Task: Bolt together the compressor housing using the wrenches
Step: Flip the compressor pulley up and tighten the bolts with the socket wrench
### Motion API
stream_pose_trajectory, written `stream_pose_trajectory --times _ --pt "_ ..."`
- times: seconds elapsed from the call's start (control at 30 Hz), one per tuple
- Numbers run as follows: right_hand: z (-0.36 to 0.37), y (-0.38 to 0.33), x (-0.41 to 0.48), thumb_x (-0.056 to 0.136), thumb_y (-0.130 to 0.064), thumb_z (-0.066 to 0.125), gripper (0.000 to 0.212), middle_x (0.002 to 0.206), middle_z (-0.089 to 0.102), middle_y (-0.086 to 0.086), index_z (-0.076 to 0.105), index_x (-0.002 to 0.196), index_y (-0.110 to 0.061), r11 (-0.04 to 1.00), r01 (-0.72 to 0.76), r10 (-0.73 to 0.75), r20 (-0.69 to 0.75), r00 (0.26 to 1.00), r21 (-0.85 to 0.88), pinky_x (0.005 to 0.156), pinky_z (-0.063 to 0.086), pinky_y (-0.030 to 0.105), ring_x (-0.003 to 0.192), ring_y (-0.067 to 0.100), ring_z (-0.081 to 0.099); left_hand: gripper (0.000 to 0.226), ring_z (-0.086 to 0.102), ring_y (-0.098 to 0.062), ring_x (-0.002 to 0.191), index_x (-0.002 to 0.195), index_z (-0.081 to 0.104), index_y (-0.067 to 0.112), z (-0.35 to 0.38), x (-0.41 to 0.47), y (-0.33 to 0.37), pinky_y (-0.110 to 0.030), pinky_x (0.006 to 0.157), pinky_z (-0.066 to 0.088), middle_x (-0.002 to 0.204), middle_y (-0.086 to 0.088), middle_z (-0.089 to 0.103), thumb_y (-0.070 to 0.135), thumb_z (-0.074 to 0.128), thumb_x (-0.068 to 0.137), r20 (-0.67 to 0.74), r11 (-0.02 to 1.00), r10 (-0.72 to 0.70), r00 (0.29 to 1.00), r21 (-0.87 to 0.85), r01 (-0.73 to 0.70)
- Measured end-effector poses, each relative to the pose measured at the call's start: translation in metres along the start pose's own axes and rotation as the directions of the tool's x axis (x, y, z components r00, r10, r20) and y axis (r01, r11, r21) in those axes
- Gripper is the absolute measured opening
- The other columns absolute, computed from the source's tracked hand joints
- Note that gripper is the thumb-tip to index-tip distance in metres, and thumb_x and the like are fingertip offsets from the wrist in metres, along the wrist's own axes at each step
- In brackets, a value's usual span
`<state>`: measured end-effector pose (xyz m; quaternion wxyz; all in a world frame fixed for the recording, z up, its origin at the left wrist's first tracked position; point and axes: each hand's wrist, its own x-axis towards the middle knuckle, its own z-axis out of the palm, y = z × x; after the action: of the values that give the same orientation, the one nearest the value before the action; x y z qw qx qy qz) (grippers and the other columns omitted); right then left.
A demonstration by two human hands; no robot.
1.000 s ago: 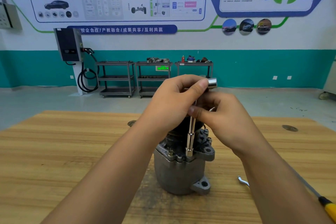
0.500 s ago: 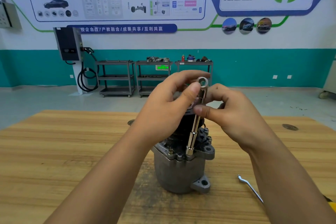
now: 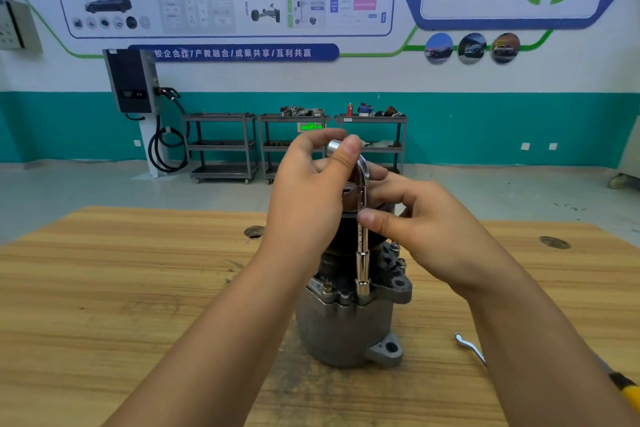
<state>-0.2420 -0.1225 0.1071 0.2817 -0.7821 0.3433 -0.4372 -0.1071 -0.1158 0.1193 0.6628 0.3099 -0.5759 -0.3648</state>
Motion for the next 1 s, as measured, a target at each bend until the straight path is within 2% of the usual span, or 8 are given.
stream_pose_trajectory --times 0.13,0.23,0.37,0.47,0.57,0.8,0.9,1.0 --pt "0.002 0.001 0.0 0.083 -0.008 0.066 0.018 0.11 0.067 -0.004 0.071 0.1 -0.009 1.0 -0.016 0.015 -0.042 0.999 -0.01 0.089 0.045 0.022 0.1 -0.002 0.059 0.019 0.071 -0.015 0.069 0.105 0.058 0.018 0.002 0.003 0.002 -0.02 0.059 0.055 0.072 -0.003 0.073 0.03 0.047 0.096 0.062 0.997 -0.08 0.995 -0.004 0.08" --pt "0.003 0.0 0.0 0.081 -0.011 0.069 0.028 0.102 0.069 0.004 0.067 0.108 -0.013 1.0 -0.024 0.023 -0.074 0.997 -0.02 0.087 0.046 0.022 0.095 0.006 0.062 0.029 0.068 -0.016 0.066 0.095 0.065 0.014 0.002 0.008 0.005 -0.027 0.061 0.055 0.064 0.0 0.069 0.03 0.042 0.098 0.111 0.988 -0.141 0.984 -0.046 0.147" --pt "0.007 -0.002 0.001 0.074 -0.016 0.075 0.021 0.091 0.065 0.009 0.071 0.092 -0.006 0.998 -0.016 0.009 -0.118 0.993 -0.055 0.084 0.045 0.031 0.088 0.014 0.06 0.039 0.053 -0.012 0.047 0.089 0.064 0.011 0.006 0.013 0.008 -0.022 0.048 0.047 0.048 0.002 0.054 0.031 0.033 0.101 0.163 0.958 -0.232 0.959 -0.133 0.254" --pt "0.011 -0.002 0.001 0.067 -0.018 0.08 0.011 0.081 0.063 0.0 0.07 0.068 -0.014 1.0 -0.007 0.003 -0.153 0.988 -0.027 0.073 0.043 0.021 0.078 0.004 0.058 0.042 0.042 -0.012 0.047 0.093 0.062 0.007 0.003 0.019 0.012 -0.025 0.054 0.042 0.043 0.003 0.041 0.031 0.029 0.102 0.297 0.922 -0.31 0.903 -0.139 0.362" --pt "0.014 -0.002 0.001 0.068 -0.02 0.08 0.011 0.08 0.063 -0.009 0.072 0.068 -0.026 1.0 0.02 -0.022 -0.147 0.989 -0.015 0.071 0.041 0.011 0.078 -0.002 0.058 0.044 0.038 -0.012 0.046 0.096 0.062 0.004 -0.006 0.027 0.015 -0.028 0.061 0.036 0.039 0.005 0.035 0.03 0.027 0.102 0.398 0.917 -0.343 0.85 -0.055 0.396" --pt "0.023 -0.013 -0.004 0.08 -0.037 0.07 0.019 0.093 0.06 -0.015 0.074 0.098 -0.033 0.978 0.051 -0.044 0.036 0.998 -0.202 0.094 0.042 0.039 0.102 0.006 0.054 0.043 0.029 -0.007 0.033 0.078 0.072 0.007 -0.039 0.051 0.024 -0.02 0.045 0.028 0.033 0.009 0.029 0.033 0.039 0.088 0.631 0.842 -0.453 0.63 0.072 0.534" --pt "0.018 -0.016 -0.005 0.081 -0.031 0.069 0.01 0.089 0.065 -0.018 0.074 0.089 -0.035 0.992 0.052 -0.055 -0.019 0.998 -0.112 0.077 0.045 0.014 0.089 -0.005 0.058 0.042 0.026 -0.004 0.031 0.078 0.074 0.01 -0.05 0.055 0.026 -0.021 0.053 0.039 0.033 0.011 0.028 0.035 0.041 0.087 0.588 0.816 -0.513 0.626 0.106 0.568" --pt "0.009 -0.014 -0.006 0.08 -0.032 0.066 0.007 0.083 0.065 -0.02 0.07 0.081 -0.038 0.996 0.024 -0.034 -0.112 0.993 -0.089 0.065 0.042 0.007 0.082 -0.005 0.058 0.041 0.023 -0.003 0.031 0.074 0.075 0.013 -0.047 0.048 0.031 -0.025 0.059 0.041 0.033 0.012 0.024 0.039 0.044 0.084 0.498 0.855 -0.481 0.721 0.087 0.511"
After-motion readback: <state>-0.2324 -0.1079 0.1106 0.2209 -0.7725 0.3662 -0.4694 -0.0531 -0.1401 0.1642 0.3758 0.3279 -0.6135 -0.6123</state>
